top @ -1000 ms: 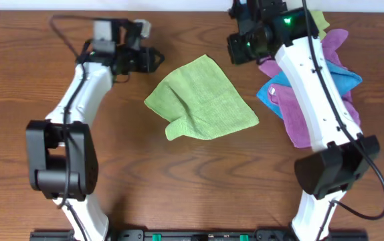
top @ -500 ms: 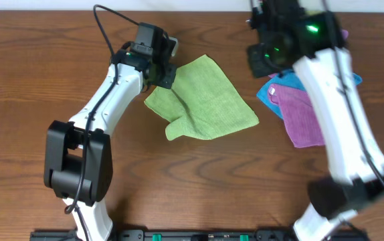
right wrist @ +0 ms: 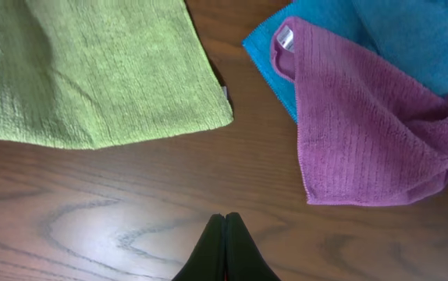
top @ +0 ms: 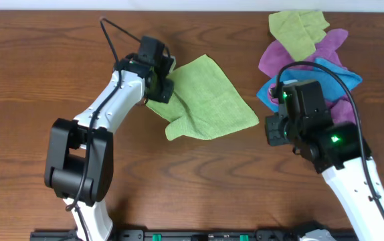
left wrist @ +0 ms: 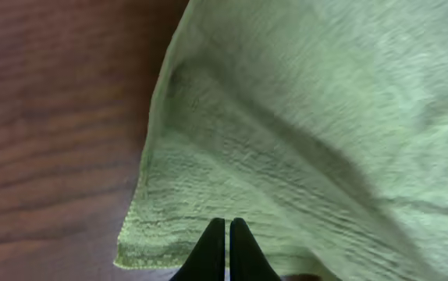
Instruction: Fold the cloth
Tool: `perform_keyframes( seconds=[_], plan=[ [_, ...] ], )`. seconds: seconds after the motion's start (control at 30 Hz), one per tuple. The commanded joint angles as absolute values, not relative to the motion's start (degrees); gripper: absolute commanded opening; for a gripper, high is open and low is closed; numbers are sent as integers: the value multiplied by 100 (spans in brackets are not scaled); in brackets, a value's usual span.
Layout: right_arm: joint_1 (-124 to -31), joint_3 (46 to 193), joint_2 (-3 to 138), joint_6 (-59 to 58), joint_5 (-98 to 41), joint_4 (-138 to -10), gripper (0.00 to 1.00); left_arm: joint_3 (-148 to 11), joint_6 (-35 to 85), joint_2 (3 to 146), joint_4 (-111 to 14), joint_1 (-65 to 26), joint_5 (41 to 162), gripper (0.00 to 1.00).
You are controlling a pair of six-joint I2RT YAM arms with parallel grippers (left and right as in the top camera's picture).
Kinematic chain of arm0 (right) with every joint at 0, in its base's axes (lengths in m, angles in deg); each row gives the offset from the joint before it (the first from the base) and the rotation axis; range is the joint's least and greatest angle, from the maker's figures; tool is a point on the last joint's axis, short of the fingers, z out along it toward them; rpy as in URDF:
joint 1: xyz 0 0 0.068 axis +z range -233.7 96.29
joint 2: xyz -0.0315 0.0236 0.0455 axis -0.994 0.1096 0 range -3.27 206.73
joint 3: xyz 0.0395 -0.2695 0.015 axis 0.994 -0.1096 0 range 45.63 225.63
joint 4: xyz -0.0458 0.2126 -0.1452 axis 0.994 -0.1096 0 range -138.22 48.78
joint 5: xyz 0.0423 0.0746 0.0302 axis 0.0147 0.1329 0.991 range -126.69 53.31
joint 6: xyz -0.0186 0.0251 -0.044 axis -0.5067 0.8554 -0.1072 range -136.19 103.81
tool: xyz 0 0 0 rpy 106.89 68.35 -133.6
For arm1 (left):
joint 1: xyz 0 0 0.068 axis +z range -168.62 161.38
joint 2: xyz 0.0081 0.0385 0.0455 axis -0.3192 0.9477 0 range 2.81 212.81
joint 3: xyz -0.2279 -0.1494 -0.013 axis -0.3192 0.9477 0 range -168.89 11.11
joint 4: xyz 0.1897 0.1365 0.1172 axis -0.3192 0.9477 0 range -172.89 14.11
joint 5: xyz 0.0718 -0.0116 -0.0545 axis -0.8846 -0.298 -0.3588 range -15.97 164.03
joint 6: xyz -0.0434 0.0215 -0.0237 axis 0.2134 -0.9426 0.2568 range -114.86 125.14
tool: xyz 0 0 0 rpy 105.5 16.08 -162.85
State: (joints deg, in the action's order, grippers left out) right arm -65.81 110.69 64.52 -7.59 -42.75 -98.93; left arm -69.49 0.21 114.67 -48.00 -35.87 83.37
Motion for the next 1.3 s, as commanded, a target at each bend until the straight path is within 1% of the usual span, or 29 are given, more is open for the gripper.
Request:
perform_keyframes(
  seconds=[0.0,0.2,0.37,0.63,0.77,0.87,0.93,1.07,1.27],
  plan=[
    [-6606,11065,6347,-547,-4221,-9884,1,-6708,6,11423,-4983,-3541,8060,6],
    [-6606,11065,6350,-466,-4074,-9904,2,-6540,41,11550,-5152,-3531,7605,6],
    [-6603,11065,6347,-341,-4070,-9937,1,-6308,45,11711,-5862,-3509,7596,6],
    [-6603,11065,6350,-269,-4028,-9952,2,-6302,43,12124,-6035,-3489,7701,5],
    [-6603,11065,6350,-180,-4024,-9996,2,-6302,-7,12448,-6454,-3292,7251,6],
    [-6603,11065,6350,-143,-3921,-10129,1,-6302,-357,12815,-6902,-2964,7161,5],
    [-6599,11058,6350,-143,-3742,-10116,2,-6302,-388,12935,-7182,-2770,7146,6],
    [-6573,10879,6496,-143,-3335,-9707,2,-6302,-388,12968,-7600,-2477,7214,6],
    [-6195,10708,7379,-143,-2813,-8827,2,-6302,-390,12968,-8194,-2182,7378,6]
  ],
)
